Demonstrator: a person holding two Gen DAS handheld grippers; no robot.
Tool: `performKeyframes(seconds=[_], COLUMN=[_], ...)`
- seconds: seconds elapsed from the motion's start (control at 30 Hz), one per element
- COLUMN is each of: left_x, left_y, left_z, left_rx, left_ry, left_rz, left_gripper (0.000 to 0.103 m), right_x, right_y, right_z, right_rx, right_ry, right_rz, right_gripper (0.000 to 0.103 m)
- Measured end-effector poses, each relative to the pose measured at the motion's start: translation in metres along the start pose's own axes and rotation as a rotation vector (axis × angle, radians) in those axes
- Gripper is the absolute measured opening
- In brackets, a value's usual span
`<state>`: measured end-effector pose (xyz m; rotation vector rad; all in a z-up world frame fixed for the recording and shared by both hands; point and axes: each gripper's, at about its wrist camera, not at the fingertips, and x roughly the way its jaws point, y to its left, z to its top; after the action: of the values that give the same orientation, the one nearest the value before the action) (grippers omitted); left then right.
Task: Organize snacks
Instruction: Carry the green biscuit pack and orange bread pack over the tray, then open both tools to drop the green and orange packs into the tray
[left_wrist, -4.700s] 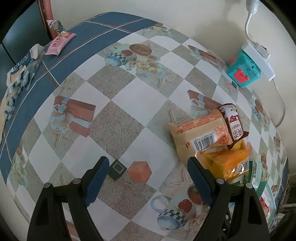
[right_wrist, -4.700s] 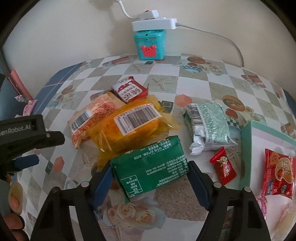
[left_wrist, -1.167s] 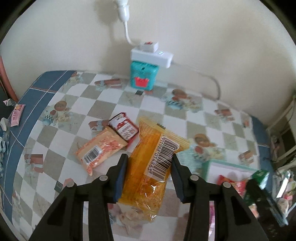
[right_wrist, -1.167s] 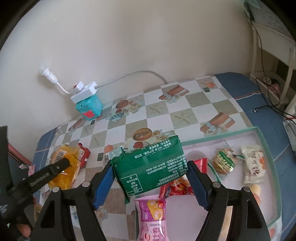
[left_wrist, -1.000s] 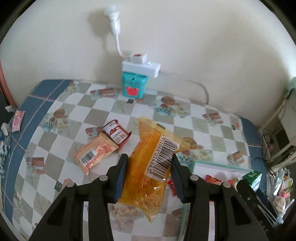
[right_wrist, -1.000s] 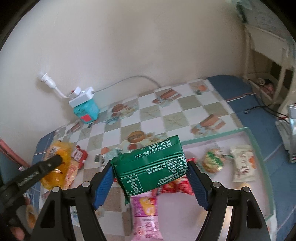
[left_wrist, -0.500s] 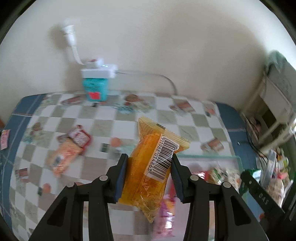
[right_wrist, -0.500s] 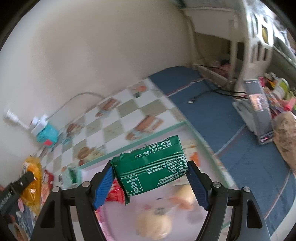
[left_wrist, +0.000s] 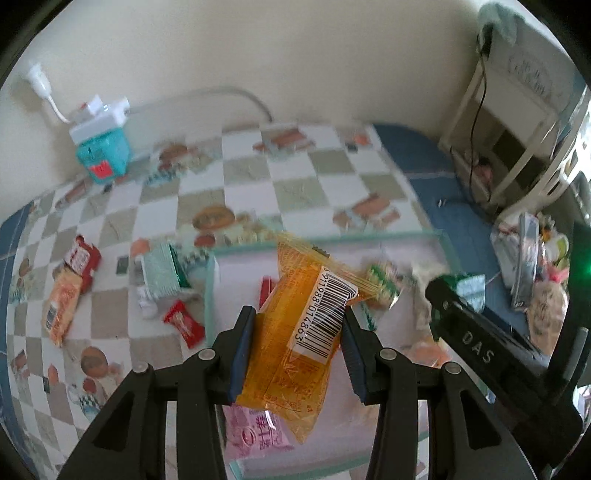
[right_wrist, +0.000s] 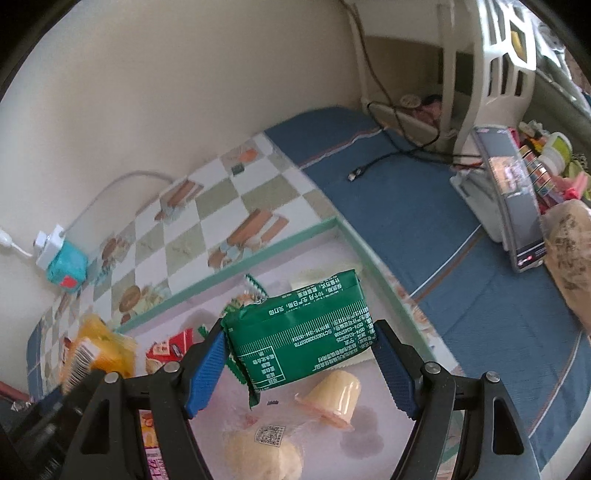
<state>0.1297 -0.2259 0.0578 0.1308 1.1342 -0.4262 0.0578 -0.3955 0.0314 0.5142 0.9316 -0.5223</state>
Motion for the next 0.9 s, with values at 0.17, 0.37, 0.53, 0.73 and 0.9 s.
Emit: performKeyframes(seconds=[0.17,0.37,0.53,0.73,0.9], left_x=[0.013,0.02,0.02,0.014,0.005], left_y=[-0.001,-0.003,-0.004,-0.006,0.0], left_z=[-0.006,-0.011,-0.013,-0.013,-0.011], left_rx=[-0.01,-0.011,-0.008,0.006,-0.006], left_ry=[0.052,0.086,0.094,0.083,0.06], left_rz=[-0.016,-0.017,-0.019,-0.014,-0.005], left_gripper=[0.047,0.047,0.047,0.051,0.063], right_x=[0.013,0.016,0.015,0.014,0.011], right_y=[-0.001,0.0,0.003,0.007,0.004], right_z=[-0.006,-0.008,-0.008,-0.008,-0.006], right_rx=[0.007,0.014,0.003,-0.007,0.003], right_ry=[0.039,0.054,0.056,0.06,0.054], right_rz=[-0.021,-0.021,-0.023,-0.019,-0.015], right_gripper=[0.079,0.079,0.079,0.08,0.081])
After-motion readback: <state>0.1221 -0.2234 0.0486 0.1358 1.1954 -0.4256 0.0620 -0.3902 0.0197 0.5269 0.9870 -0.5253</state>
